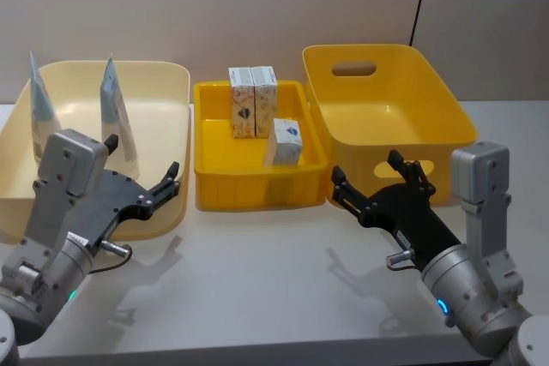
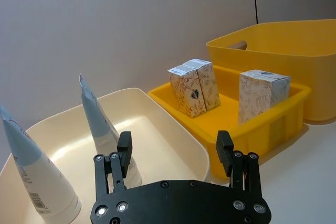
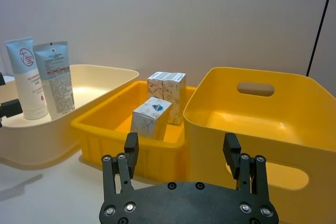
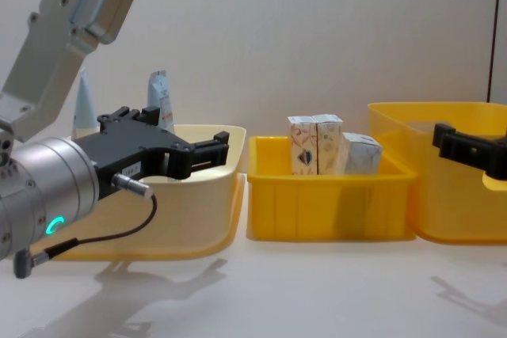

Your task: Bimanual collaborative sorting of washing and personal care products

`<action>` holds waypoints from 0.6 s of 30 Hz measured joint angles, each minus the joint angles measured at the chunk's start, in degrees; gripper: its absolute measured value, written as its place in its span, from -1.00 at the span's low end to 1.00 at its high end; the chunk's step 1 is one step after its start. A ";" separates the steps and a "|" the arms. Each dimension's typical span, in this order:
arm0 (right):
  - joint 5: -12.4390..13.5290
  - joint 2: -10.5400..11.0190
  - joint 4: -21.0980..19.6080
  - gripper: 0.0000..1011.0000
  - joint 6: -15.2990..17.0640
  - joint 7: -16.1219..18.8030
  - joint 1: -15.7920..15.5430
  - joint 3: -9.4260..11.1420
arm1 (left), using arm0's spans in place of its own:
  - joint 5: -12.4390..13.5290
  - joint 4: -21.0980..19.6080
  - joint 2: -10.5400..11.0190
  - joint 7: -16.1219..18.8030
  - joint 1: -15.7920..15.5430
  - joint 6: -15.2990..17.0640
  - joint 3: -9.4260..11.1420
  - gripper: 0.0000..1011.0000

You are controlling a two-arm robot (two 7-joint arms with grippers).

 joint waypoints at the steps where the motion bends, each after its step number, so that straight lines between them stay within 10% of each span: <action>1: 0.00 0.00 0.00 0.98 0.00 0.00 0.00 0.00 | 0.00 0.00 0.00 0.00 0.00 0.00 0.00 0.98; 18: 0.00 0.00 0.00 0.98 0.00 0.00 0.00 0.00 | 0.00 0.00 0.00 0.00 0.00 0.00 0.00 0.98</action>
